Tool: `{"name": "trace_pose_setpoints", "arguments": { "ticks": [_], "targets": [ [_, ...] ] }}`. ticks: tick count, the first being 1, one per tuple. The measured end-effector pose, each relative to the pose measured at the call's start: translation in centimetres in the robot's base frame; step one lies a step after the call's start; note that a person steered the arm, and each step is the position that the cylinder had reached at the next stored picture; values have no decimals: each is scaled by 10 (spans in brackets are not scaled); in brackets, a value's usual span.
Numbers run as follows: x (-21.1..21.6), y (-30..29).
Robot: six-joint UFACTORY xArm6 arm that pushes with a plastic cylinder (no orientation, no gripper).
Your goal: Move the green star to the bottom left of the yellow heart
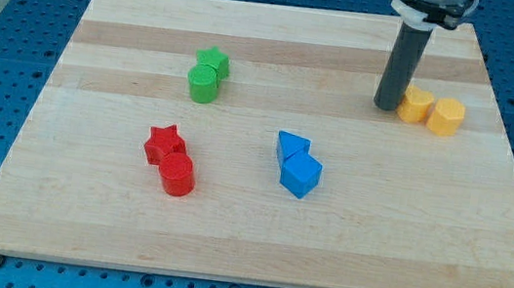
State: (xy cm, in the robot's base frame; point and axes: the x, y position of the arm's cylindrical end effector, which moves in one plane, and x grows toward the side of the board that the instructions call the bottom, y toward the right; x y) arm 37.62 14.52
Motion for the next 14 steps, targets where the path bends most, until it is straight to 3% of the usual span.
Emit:
{"name": "trace_pose_setpoints", "arguments": {
  "ticks": [2,3,7,8,9,11,14],
  "targets": [
    [0,3],
    [-10,-27],
    [-124,-251],
    [-105,-307],
    [-44,-320],
    [-42,-287],
    [-18,-76]
  ]
}}
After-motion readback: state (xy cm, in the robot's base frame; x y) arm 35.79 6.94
